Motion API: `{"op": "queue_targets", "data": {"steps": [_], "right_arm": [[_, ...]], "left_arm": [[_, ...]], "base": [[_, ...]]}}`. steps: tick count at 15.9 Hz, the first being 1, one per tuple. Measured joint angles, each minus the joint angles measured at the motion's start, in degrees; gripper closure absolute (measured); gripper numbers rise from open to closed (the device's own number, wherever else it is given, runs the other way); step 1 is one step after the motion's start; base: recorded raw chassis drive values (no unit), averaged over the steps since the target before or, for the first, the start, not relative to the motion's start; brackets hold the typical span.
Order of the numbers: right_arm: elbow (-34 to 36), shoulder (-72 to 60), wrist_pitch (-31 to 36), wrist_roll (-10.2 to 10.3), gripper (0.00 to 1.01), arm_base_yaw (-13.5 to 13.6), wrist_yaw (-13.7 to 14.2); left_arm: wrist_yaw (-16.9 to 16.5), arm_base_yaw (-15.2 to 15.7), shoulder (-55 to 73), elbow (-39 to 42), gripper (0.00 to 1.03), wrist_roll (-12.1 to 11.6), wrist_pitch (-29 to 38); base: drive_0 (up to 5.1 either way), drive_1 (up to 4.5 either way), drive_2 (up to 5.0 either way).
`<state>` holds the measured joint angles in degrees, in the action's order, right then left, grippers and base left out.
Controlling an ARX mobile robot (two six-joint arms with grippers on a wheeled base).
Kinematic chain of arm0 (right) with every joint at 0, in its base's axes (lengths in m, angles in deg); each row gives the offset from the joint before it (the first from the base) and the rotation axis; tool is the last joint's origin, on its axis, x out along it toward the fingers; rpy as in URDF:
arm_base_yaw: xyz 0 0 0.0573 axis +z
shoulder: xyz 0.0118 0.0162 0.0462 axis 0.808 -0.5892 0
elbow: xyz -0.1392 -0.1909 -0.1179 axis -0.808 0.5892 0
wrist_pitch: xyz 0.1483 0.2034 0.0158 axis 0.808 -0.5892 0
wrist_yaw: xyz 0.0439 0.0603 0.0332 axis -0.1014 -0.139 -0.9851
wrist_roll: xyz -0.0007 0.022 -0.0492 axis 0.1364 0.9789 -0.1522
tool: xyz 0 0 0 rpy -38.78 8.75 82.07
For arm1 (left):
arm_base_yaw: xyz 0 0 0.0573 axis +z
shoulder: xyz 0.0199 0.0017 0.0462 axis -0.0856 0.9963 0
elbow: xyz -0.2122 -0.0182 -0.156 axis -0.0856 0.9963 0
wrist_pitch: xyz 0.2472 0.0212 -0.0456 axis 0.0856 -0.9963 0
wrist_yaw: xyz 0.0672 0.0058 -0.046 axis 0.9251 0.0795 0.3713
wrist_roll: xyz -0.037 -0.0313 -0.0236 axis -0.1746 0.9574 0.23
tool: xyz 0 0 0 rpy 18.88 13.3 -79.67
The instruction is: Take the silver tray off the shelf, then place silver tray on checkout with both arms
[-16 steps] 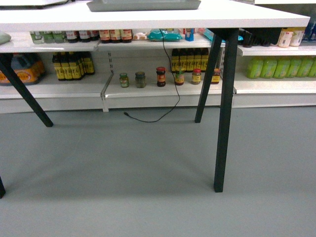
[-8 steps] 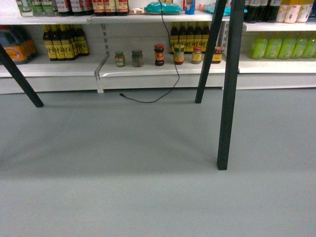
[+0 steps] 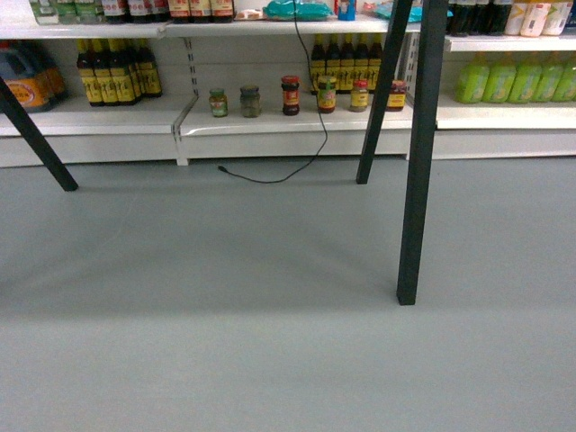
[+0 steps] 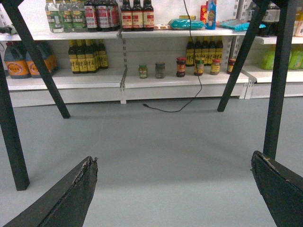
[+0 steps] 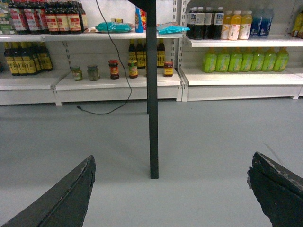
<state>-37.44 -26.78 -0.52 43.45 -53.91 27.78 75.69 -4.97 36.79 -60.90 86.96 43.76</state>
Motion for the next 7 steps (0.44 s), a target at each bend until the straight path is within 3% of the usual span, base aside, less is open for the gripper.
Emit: {"op": "queue_targets", "data": {"steps": [7], "right_arm": [[0.0, 0.0, 0.0, 0.0, 0.03, 0.0, 0.0]], "left_arm": [[-0.02, 0.0, 0.0, 0.0, 0.05, 0.0, 0.0]], "base": [[0.0, 0.0, 0.0]]}}
